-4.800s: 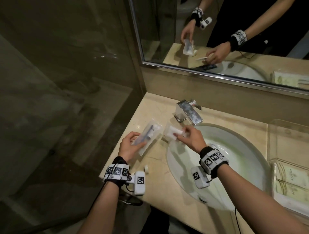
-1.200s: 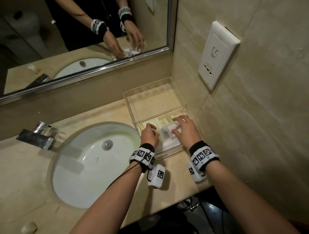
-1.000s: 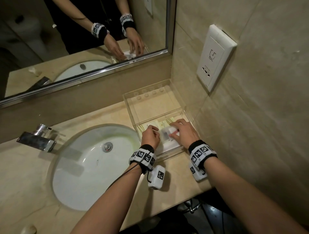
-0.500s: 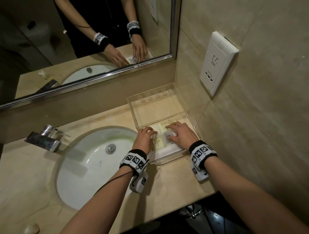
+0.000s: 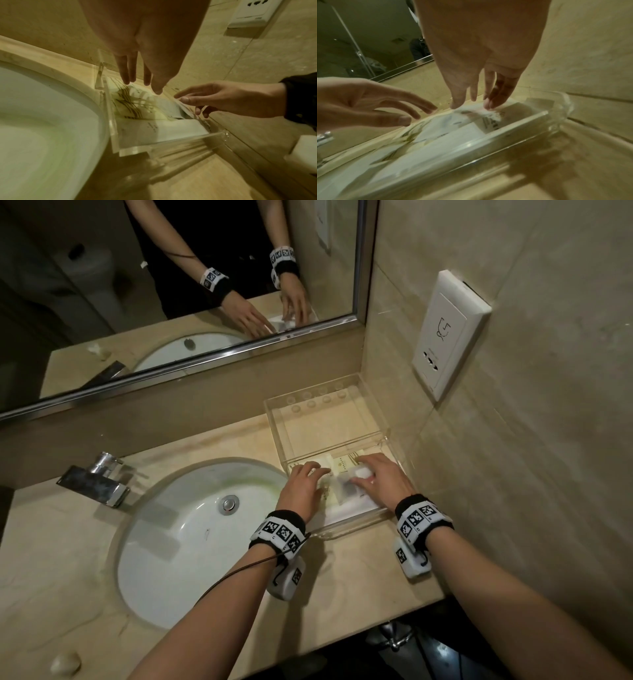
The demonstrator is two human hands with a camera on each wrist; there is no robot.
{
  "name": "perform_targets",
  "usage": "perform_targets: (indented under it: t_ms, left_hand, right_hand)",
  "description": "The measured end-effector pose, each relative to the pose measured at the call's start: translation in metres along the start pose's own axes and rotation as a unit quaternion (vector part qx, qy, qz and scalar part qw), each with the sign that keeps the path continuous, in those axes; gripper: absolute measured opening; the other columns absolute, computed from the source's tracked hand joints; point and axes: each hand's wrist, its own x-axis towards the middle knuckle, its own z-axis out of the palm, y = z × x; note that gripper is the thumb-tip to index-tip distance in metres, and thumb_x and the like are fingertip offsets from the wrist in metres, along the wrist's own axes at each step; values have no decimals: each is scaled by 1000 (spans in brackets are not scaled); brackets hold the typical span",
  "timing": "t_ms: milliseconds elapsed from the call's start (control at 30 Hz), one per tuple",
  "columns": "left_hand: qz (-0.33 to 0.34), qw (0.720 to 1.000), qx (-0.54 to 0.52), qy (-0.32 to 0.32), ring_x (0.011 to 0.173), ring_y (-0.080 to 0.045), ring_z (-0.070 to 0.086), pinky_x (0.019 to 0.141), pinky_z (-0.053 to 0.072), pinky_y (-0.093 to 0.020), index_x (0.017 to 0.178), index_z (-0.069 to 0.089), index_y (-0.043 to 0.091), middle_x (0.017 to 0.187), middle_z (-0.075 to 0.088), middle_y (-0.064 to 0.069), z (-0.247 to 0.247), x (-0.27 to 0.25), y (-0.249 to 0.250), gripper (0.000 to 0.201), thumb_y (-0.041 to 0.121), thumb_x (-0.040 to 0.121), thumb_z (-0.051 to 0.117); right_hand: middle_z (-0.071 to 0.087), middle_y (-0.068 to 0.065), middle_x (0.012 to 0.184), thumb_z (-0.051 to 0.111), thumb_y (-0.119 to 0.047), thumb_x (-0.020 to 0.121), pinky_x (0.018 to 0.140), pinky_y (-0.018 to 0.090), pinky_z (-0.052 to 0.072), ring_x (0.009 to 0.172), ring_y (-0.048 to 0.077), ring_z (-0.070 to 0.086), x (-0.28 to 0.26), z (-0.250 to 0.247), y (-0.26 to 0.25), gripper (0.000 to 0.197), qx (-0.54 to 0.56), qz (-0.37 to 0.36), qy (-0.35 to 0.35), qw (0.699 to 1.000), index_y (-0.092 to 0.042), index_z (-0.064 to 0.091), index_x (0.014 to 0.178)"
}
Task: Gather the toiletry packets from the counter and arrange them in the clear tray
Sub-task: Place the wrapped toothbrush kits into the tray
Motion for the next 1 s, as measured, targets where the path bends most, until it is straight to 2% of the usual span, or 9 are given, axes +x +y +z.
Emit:
perform_targets:
  t_ms: [67, 200, 300, 467, 600, 733, 800, 900, 1000]
  left_hand:
    - [10, 1000, -13, 1, 126, -23, 41, 102, 42, -36, 132, 55, 21, 133, 52, -2, 2, -1, 6, 39, 14, 93, 54]
    - [20, 999, -7, -39, 129, -22, 39, 104, 42, -39, 134, 53, 24, 137, 51, 0, 6, -1, 16, 40, 18, 95, 52]
    - [17, 998, -13, -61, 129, -22, 39, 105, 41, -39, 135, 53, 23, 137, 51, 0, 7, -2, 19, 41, 18, 95, 52]
    - [-4, 998, -51, -23, 122, -23, 43, 103, 40, -35, 126, 58, 19, 130, 55, -3, -8, -2, 14, 34, 16, 93, 54]
    - [-71, 990, -117, 31, 111, -21, 52, 96, 41, -29, 117, 60, 15, 116, 59, -5, -29, -15, -3, 26, 19, 92, 56]
    - [-140, 972, -169, 84, 92, -13, 57, 83, 47, -23, 108, 62, 15, 104, 63, 0, -60, -49, -31, 17, 19, 92, 57]
    - [-176, 960, -186, 112, 86, -11, 58, 76, 45, -18, 104, 63, 15, 101, 64, 0, -76, -72, -53, 13, 17, 93, 57]
    - [-235, 941, -194, 149, 80, -16, 62, 74, 50, -26, 98, 64, 14, 96, 67, -3, -98, -119, -91, 10, 16, 91, 58]
    - [-293, 915, -200, 191, 77, -16, 62, 73, 50, -25, 96, 65, 14, 93, 68, -4, -115, -172, -128, 11, 15, 89, 57]
  right_hand:
    - [51, 4, 137, 70, -33, 87, 88, 34, 54, 84, 12, 63, 0, -5, 5, 52, -9, 19, 6, 1000, -19, 55, 135]
    - [50, 9, 137, 70, -34, 86, 98, 41, 50, 109, 24, 59, -4, -8, 11, 51, -46, 42, -14, 998, -18, 56, 133]
    - [48, 11, 139, 71, -34, 86, 101, 41, 47, 116, 28, 56, -7, -10, 8, 54, -39, 64, -10, 997, -16, 55, 134]
    - [47, 4, 141, 70, -28, 87, 95, 38, 51, 102, 17, 58, -8, -16, -7, 48, -36, 65, 35, 997, -19, 56, 133]
    - [57, 4, 129, 67, -26, 89, 93, 40, 52, 106, 23, 60, -6, -10, -39, 36, -25, 9, 53, 998, -18, 60, 124]
    - [64, -1, 109, 68, -24, 89, 77, 24, 48, 89, 13, 60, -5, 14, -94, 29, 13, -70, 40, 997, -17, 61, 116]
    - [65, -3, 103, 67, -26, 90, 73, 22, 46, 86, 11, 61, -4, 33, -126, 25, 35, -105, 16, 994, -18, 59, 112]
    - [64, -5, 98, 66, -27, 90, 73, 23, 47, 84, 11, 60, -4, 66, -176, 21, 45, -157, -25, 986, -19, 58, 107]
    - [64, -5, 96, 68, -25, 88, 70, 20, 45, 81, 11, 60, -9, 104, -224, 21, 56, -207, -69, 974, -19, 58, 106]
